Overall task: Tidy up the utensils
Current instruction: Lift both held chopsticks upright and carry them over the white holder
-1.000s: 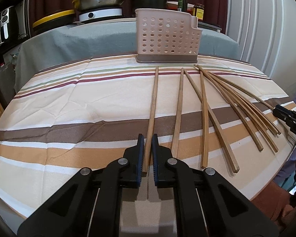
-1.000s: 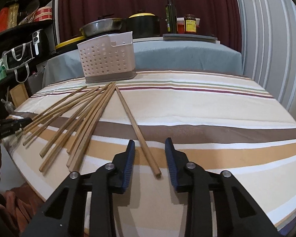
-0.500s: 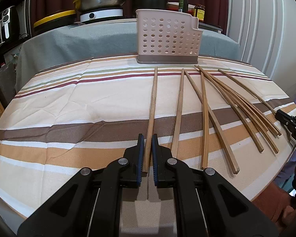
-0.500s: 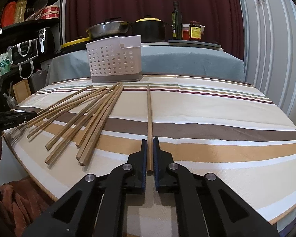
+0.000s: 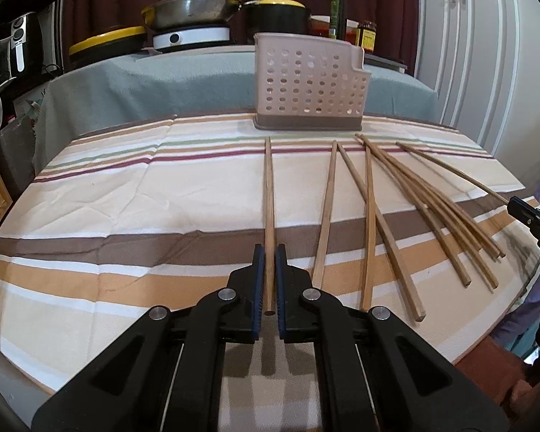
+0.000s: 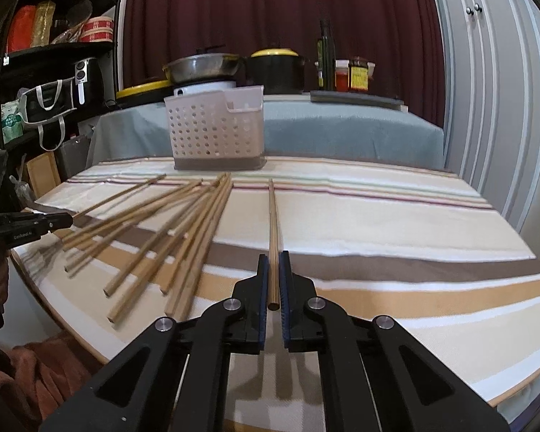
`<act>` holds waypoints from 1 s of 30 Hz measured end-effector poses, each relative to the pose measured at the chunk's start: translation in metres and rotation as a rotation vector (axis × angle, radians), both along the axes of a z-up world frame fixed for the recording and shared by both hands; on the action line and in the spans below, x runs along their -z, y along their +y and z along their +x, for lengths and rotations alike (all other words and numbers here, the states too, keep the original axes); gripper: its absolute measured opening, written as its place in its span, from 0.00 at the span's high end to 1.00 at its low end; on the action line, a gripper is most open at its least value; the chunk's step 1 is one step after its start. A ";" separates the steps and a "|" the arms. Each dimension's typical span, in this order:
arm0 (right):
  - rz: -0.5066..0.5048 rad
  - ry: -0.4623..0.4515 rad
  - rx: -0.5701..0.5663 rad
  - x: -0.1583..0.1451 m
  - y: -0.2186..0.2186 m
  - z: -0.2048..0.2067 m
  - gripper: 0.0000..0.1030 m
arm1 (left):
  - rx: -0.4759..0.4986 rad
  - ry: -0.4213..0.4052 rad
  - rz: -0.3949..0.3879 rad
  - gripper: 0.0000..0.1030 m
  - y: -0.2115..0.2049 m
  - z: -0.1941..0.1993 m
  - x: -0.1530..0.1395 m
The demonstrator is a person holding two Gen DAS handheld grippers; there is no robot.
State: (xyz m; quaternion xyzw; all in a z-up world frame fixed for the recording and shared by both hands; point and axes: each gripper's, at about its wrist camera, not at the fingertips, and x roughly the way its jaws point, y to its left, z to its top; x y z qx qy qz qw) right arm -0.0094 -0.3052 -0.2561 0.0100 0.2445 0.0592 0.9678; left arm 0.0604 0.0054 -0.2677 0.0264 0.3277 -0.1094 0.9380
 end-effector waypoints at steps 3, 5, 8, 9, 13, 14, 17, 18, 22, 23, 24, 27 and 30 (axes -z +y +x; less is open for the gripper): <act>0.000 -0.013 -0.002 -0.008 0.001 0.000 0.94 | -0.003 -0.030 -0.008 0.94 0.001 -0.006 -0.009; -0.002 -0.017 -0.004 -0.011 0.003 0.001 0.94 | -0.003 -0.049 -0.008 0.94 0.000 -0.010 -0.014; -0.009 -0.012 -0.005 -0.010 0.005 0.001 0.94 | 0.000 -0.062 -0.009 0.94 0.001 -0.013 -0.018; -0.009 -0.007 -0.006 -0.008 0.005 0.002 0.94 | -0.001 -0.064 -0.012 0.94 0.002 -0.014 -0.018; 0.005 0.031 -0.004 0.005 0.003 0.005 0.93 | -0.004 -0.054 -0.015 0.94 0.002 -0.014 -0.015; 0.011 0.036 -0.004 0.007 0.002 0.005 0.94 | -0.005 -0.053 -0.016 0.94 0.002 -0.014 -0.015; 0.013 0.049 -0.005 0.013 -0.001 0.005 0.93 | -0.006 -0.054 -0.014 0.94 0.001 -0.015 -0.015; 0.014 0.050 -0.006 0.014 -0.002 0.005 0.93 | -0.005 -0.055 -0.014 0.94 0.001 -0.015 -0.016; 0.012 0.057 -0.002 0.021 -0.004 0.002 0.93 | -0.004 -0.055 -0.009 0.94 0.000 -0.015 -0.015; 0.009 0.057 -0.001 0.023 -0.005 0.001 0.93 | -0.004 -0.054 -0.009 0.94 0.000 -0.015 -0.015; 0.006 0.059 -0.001 0.025 -0.004 0.000 0.90 | -0.005 -0.054 -0.008 0.94 0.000 -0.015 -0.015; 0.003 0.054 0.000 0.028 -0.005 -0.005 0.88 | -0.005 -0.051 -0.006 0.94 0.000 -0.015 -0.014; -0.001 0.052 -0.002 0.028 -0.006 -0.006 0.89 | -0.003 -0.050 -0.006 0.94 -0.002 -0.014 -0.015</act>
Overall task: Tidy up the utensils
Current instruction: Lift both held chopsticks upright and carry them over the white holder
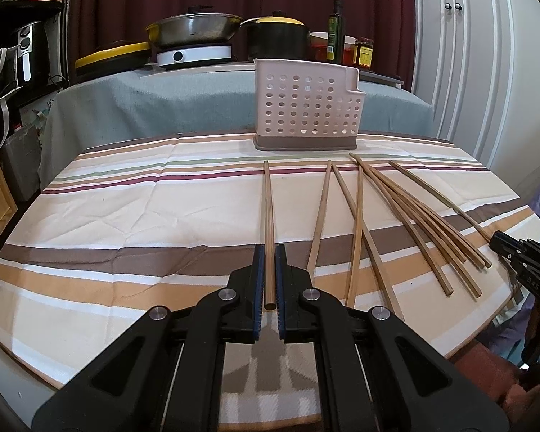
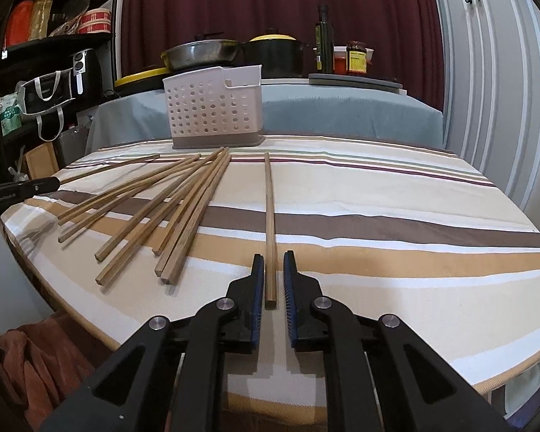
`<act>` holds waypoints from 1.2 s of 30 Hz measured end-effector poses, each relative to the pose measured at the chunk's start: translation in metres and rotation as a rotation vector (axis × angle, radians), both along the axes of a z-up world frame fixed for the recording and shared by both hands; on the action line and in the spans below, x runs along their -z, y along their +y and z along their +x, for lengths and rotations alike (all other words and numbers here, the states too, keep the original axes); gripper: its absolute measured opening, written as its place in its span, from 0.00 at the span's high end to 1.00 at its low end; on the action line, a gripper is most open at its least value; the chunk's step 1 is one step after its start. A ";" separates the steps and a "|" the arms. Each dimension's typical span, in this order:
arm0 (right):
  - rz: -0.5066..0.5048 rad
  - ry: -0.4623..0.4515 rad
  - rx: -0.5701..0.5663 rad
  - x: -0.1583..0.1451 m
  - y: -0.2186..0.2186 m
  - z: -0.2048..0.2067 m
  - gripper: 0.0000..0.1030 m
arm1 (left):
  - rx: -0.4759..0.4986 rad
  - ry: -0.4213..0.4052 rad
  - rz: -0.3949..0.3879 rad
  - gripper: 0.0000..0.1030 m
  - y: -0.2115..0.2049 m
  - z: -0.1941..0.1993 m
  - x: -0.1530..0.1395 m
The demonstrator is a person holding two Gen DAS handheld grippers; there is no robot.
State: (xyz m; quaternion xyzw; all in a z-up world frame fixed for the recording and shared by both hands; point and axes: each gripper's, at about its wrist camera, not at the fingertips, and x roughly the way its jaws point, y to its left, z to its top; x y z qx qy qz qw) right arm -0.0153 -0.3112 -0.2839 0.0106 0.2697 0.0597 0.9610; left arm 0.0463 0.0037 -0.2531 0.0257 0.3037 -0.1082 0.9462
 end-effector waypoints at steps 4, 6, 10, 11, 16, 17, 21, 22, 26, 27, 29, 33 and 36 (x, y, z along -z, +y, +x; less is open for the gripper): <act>-0.009 0.000 -0.007 -0.005 0.003 0.000 0.93 | 0.000 -0.007 -0.001 0.94 0.001 -0.001 0.000; -0.013 -0.014 -0.007 -0.010 0.005 -0.001 0.93 | -0.002 -0.012 -0.005 0.94 0.001 -0.002 -0.002; -0.020 -0.062 0.001 -0.030 0.007 -0.004 0.94 | -0.007 -0.032 -0.012 0.94 0.002 -0.005 -0.010; -0.019 -0.072 0.003 -0.035 0.008 -0.005 0.94 | -0.010 -0.038 -0.013 0.94 0.003 -0.006 -0.013; -0.022 -0.135 0.007 -0.064 0.009 -0.007 0.94 | -0.021 -0.089 -0.035 0.94 0.005 -0.012 -0.033; -0.023 -0.147 0.007 -0.068 0.010 -0.007 0.94 | -0.021 -0.099 -0.039 0.94 0.005 -0.013 -0.037; -0.018 -0.191 0.004 -0.091 0.012 -0.009 0.94 | -0.027 -0.156 -0.048 0.94 0.006 -0.019 -0.060; -0.011 -0.202 0.004 -0.098 0.012 -0.009 0.94 | -0.029 -0.167 -0.049 0.94 0.007 -0.021 -0.065; -0.004 -0.241 0.005 -0.120 0.013 -0.008 0.94 | -0.040 -0.212 -0.054 0.94 0.009 -0.025 -0.088; -0.003 -0.250 0.005 -0.126 0.013 -0.007 0.94 | -0.041 -0.216 -0.056 0.94 0.009 -0.025 -0.092; -0.004 -0.251 0.007 -0.133 0.012 -0.004 0.94 | -0.043 -0.225 -0.064 0.94 0.011 -0.024 -0.103; 0.001 -0.215 0.002 -0.145 0.011 0.016 0.93 | -0.051 -0.226 -0.066 0.94 0.013 -0.016 -0.116; 0.000 -0.203 0.002 -0.150 0.011 0.030 0.93 | -0.056 -0.224 -0.066 0.94 0.014 -0.005 -0.121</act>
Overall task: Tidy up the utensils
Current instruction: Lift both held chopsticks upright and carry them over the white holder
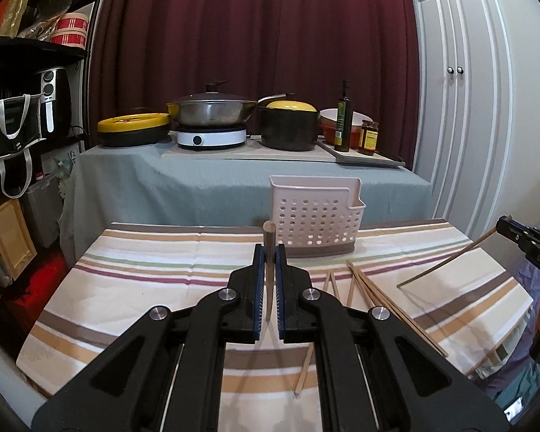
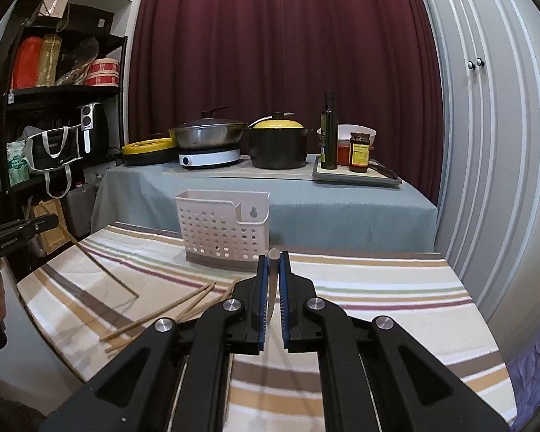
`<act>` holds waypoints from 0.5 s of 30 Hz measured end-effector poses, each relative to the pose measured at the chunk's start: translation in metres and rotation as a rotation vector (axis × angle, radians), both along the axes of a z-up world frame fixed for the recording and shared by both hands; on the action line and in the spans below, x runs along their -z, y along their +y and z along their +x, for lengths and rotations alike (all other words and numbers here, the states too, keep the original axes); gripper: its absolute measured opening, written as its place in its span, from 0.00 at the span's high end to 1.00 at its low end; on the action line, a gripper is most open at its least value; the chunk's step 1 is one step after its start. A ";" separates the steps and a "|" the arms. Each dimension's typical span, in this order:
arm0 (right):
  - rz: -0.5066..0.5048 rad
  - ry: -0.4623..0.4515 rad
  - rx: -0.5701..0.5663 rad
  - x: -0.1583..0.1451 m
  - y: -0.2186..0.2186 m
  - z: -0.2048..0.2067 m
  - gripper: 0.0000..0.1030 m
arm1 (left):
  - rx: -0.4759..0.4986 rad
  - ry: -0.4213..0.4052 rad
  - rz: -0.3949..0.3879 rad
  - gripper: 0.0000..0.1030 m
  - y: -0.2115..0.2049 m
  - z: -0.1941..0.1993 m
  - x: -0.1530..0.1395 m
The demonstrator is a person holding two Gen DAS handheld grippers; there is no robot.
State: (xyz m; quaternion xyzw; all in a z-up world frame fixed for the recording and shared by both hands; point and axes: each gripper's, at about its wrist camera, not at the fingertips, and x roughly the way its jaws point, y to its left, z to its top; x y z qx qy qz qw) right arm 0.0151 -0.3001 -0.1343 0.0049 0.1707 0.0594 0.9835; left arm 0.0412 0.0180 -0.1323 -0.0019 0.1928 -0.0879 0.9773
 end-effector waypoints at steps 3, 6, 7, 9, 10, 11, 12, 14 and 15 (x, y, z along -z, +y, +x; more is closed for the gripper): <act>-0.002 0.006 0.006 -0.002 -0.001 0.014 0.93 | -0.002 -0.002 -0.001 0.94 0.001 0.010 -0.004; 0.005 0.004 0.006 -0.004 -0.002 0.024 0.94 | 0.003 -0.007 0.002 0.94 0.000 0.024 -0.008; 0.004 -0.003 0.006 -0.006 -0.001 0.027 0.94 | 0.005 -0.008 0.004 0.94 0.000 0.027 -0.009; 0.000 -0.012 0.003 -0.009 0.001 0.031 0.94 | 0.008 -0.011 0.003 0.94 -0.001 0.031 -0.011; -0.003 -0.016 0.001 -0.010 0.002 0.034 0.94 | 0.007 -0.013 0.007 0.94 -0.002 0.034 -0.011; -0.002 -0.020 0.000 -0.010 0.001 0.037 0.94 | 0.008 -0.016 0.008 0.94 -0.002 0.037 -0.011; 0.000 -0.023 0.000 -0.011 0.001 0.039 0.94 | 0.009 -0.020 0.009 0.94 -0.002 0.040 -0.012; 0.003 -0.031 0.003 -0.013 0.000 0.045 0.94 | 0.010 -0.024 0.009 0.94 -0.003 0.044 -0.012; 0.007 -0.034 0.003 -0.013 0.000 0.048 0.94 | 0.010 -0.026 0.008 0.94 -0.003 0.046 -0.012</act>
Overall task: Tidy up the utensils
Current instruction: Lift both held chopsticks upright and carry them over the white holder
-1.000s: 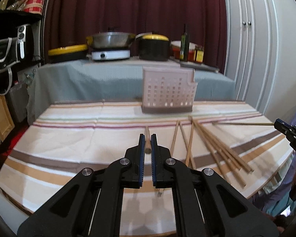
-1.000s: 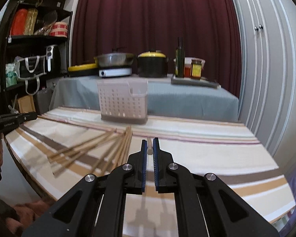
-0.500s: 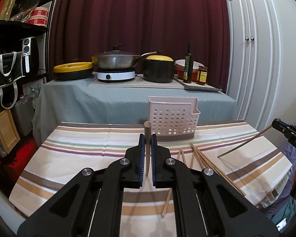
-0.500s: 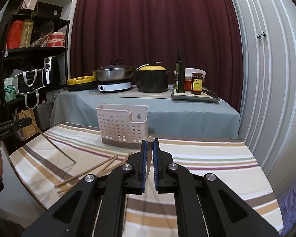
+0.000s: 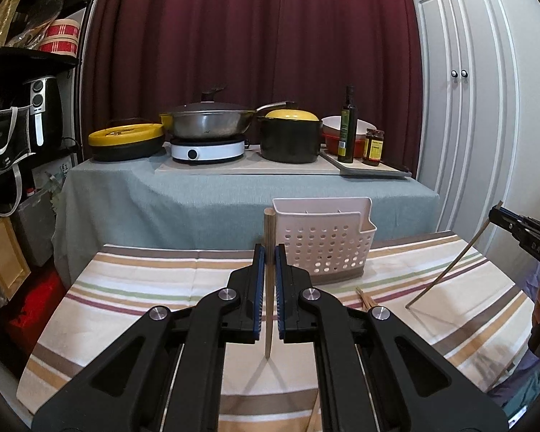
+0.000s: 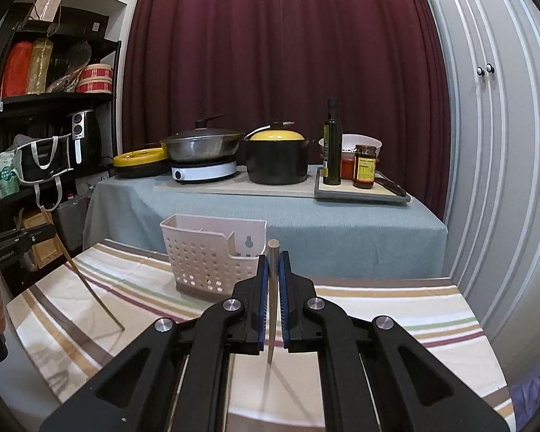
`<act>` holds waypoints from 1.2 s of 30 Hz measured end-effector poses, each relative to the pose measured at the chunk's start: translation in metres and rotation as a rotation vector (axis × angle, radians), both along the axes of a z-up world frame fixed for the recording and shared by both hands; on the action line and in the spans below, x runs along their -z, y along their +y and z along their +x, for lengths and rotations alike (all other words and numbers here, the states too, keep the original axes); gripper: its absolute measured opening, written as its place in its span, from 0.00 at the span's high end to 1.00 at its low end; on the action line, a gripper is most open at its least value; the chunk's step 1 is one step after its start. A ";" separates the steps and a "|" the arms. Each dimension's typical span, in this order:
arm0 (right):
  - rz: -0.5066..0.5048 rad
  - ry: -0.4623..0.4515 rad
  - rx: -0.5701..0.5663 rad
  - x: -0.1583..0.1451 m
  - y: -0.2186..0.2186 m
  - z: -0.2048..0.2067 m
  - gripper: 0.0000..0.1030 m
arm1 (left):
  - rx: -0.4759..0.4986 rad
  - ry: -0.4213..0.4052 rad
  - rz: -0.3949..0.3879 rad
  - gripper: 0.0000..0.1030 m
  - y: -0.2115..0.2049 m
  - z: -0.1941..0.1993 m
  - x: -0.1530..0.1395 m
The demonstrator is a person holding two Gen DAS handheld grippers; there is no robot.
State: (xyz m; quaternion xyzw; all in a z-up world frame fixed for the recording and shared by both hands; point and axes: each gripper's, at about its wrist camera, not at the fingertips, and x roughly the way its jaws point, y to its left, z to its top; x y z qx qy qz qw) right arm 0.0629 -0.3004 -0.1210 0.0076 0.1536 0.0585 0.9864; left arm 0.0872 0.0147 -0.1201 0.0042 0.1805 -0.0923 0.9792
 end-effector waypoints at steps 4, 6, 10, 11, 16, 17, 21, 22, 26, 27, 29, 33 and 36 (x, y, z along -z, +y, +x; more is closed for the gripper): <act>0.018 -0.011 -0.010 -0.006 0.000 0.008 0.94 | 0.016 0.004 -0.016 0.94 -0.002 0.011 -0.004; 0.021 -0.026 -0.014 -0.013 0.001 0.010 0.94 | 0.027 -0.001 -0.026 0.94 -0.003 0.016 -0.010; 0.021 -0.075 -0.032 -0.033 0.004 0.014 0.94 | 0.059 -0.023 -0.054 0.94 -0.004 0.027 -0.031; 0.021 -0.091 -0.037 -0.040 0.004 0.016 0.94 | 0.067 -0.034 -0.059 0.94 -0.005 0.029 -0.037; 0.034 -0.167 -0.069 -0.071 0.007 0.032 0.94 | 0.111 -0.111 -0.072 0.94 -0.015 0.047 -0.078; 0.036 -0.182 -0.076 -0.077 0.008 0.036 0.94 | 0.120 -0.128 -0.072 0.94 -0.017 0.052 -0.087; 0.032 -0.238 -0.089 -0.098 0.013 0.056 0.94 | 0.131 -0.194 -0.066 0.94 -0.026 0.075 -0.117; 0.038 -0.246 -0.096 -0.103 0.013 0.064 0.93 | 0.133 -0.209 -0.070 0.94 -0.029 0.084 -0.124; 0.046 -0.268 -0.108 -0.111 0.019 0.092 0.94 | 0.129 -0.250 -0.059 0.94 -0.038 0.115 -0.141; 0.046 -0.269 -0.110 -0.110 0.020 0.096 0.94 | 0.128 -0.253 -0.053 0.94 -0.040 0.120 -0.141; 0.045 -0.261 -0.114 -0.106 0.024 0.109 0.94 | 0.117 -0.252 -0.031 0.94 -0.047 0.136 -0.138; 0.056 -0.205 -0.125 -0.087 0.029 0.133 0.94 | 0.124 -0.180 -0.040 0.94 -0.052 0.162 -0.113; 0.072 -0.146 -0.127 -0.065 0.030 0.147 0.94 | 0.125 -0.138 -0.037 0.94 -0.053 0.173 -0.092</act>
